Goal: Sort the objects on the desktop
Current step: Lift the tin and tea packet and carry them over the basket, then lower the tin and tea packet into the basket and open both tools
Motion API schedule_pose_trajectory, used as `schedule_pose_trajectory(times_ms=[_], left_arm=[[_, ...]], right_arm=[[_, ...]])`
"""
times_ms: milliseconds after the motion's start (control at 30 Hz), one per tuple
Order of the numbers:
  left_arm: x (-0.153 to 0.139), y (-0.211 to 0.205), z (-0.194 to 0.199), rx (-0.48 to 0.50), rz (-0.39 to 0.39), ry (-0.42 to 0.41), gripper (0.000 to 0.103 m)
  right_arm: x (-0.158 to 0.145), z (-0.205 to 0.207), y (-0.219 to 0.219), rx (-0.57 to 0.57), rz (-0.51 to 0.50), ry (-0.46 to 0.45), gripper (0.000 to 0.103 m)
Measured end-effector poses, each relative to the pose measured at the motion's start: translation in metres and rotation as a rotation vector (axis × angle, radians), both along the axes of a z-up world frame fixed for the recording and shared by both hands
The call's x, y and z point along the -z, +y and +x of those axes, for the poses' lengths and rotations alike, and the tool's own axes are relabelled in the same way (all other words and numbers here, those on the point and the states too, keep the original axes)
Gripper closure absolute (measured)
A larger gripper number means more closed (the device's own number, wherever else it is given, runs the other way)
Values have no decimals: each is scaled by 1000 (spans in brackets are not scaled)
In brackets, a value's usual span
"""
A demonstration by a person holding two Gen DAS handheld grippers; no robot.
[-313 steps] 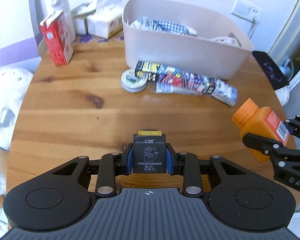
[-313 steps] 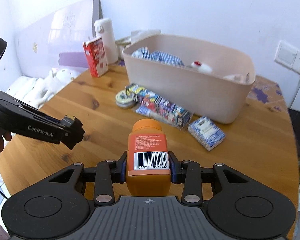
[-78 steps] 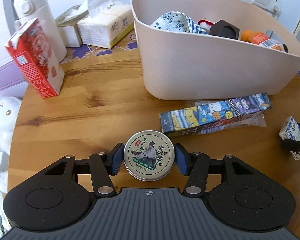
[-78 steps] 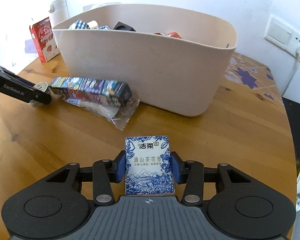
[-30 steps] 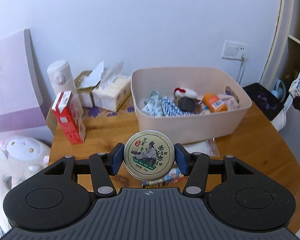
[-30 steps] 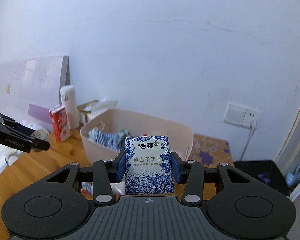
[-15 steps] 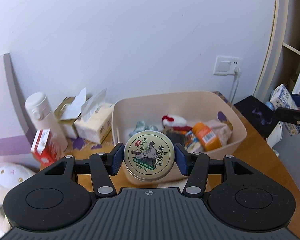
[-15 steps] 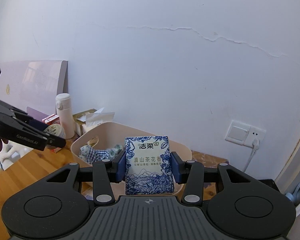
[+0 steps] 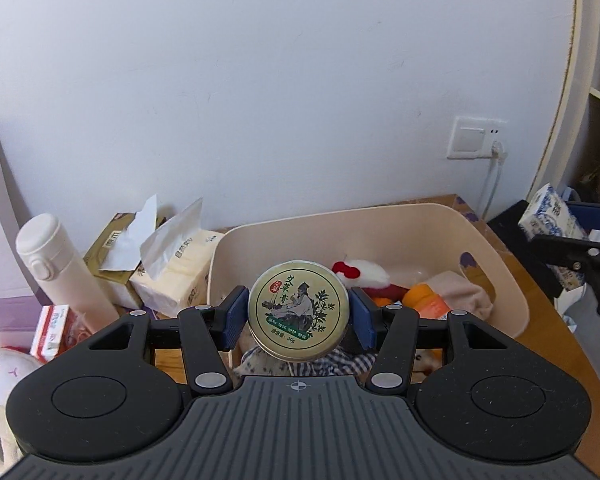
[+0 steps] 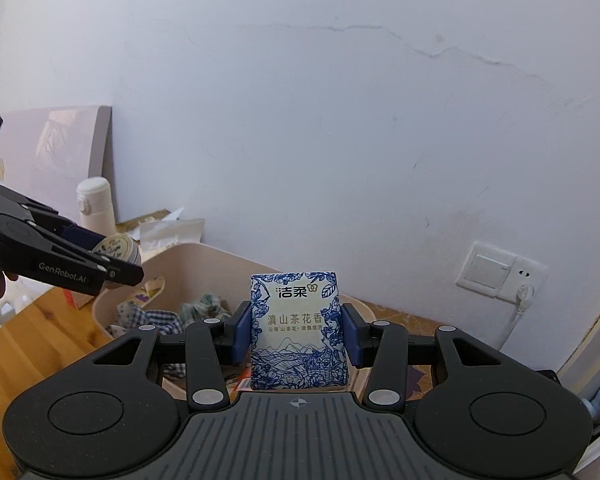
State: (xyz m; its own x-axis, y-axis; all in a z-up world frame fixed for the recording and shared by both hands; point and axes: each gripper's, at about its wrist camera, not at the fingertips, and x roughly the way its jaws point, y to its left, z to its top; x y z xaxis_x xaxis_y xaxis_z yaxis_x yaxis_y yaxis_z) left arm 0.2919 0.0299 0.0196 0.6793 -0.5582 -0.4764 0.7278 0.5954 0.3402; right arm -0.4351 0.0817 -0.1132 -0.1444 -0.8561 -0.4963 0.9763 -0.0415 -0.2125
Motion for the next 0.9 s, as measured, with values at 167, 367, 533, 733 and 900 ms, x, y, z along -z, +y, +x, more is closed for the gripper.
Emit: schedule_pose_trajectory(times_ms=[167, 367, 533, 733, 900], left_arm=[[12, -18, 17, -30, 34, 22, 48], [34, -37, 39, -87, 90, 67, 48], [50, -45, 56, -107, 126, 114, 48], [61, -51, 64, -108, 164, 126, 48], [69, -56, 70, -130, 203, 125, 48]], right_arm=[[18, -10, -26, -23, 54, 9, 59], [44, -24, -51, 6, 103, -15, 59], [66, -30, -65, 21, 165, -27, 59], [85, -40, -72, 34, 241, -57, 59], [96, -46, -77, 39, 285, -70, 59]])
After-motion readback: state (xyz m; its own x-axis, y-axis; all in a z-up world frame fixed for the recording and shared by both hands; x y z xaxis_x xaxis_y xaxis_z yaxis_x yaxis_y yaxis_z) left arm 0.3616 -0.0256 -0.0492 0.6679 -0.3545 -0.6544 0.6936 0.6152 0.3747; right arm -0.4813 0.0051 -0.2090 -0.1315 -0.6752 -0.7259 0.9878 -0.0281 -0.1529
